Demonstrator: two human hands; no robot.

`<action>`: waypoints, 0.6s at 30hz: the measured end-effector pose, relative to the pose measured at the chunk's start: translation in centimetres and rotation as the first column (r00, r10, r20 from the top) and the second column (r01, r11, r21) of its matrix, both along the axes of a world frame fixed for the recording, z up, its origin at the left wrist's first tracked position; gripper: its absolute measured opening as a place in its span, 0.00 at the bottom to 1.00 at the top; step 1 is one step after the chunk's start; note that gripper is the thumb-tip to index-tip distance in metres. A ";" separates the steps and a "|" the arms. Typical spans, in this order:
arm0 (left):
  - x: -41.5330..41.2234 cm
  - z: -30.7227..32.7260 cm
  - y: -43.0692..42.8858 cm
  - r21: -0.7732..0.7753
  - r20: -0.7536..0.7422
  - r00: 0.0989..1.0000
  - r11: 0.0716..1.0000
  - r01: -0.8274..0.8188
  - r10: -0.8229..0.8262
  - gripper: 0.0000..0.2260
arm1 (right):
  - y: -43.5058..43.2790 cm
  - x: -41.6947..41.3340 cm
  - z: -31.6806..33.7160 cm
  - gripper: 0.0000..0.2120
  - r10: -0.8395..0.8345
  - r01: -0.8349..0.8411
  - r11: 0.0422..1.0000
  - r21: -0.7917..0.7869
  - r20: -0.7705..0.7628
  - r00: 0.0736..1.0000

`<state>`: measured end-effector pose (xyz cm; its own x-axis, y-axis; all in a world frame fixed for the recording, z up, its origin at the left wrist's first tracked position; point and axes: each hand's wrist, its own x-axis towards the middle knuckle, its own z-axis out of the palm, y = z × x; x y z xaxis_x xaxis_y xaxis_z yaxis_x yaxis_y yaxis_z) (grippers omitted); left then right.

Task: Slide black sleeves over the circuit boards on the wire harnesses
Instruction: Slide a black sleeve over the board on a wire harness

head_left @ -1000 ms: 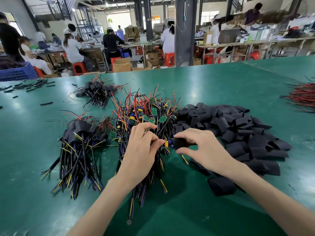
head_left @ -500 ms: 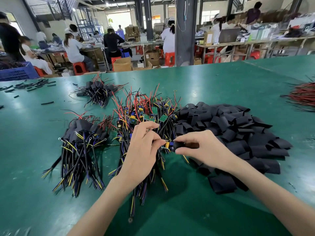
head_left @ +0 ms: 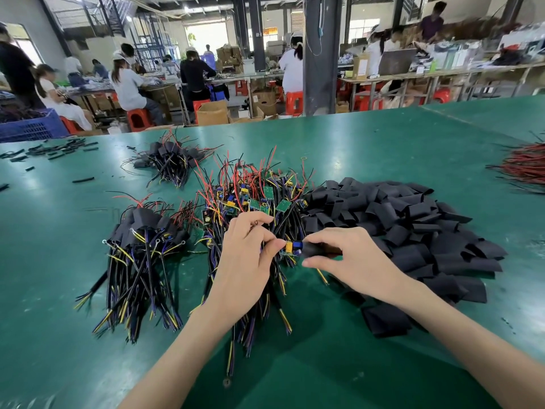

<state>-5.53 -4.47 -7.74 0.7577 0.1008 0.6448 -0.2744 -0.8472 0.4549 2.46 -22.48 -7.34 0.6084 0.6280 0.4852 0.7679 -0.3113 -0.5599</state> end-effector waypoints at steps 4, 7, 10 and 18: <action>-0.1 0.2 -0.1 0.005 0.005 1.000 1.000 -0.005 0.005 0.06 | 0.0 -0.1 0.0 0.08 0.013 -0.013 1.000 0.016 -0.042 0.999; -0.2 0.3 -0.1 0.000 0.013 1.000 1.000 0.000 0.000 0.06 | 0.0 -0.1 -0.2 0.09 0.028 -0.027 1.000 0.012 -0.056 0.998; -0.2 0.3 -0.1 -0.005 0.009 1.000 1.000 0.000 0.001 0.06 | -0.1 0.0 -0.2 0.10 0.074 -0.071 0.997 0.030 -0.143 0.987; -0.2 0.2 0.0 -0.006 -0.006 1.000 1.000 0.000 0.000 0.06 | 0.1 -0.4 -0.1 0.12 0.017 -0.017 1.000 -0.017 -0.036 0.999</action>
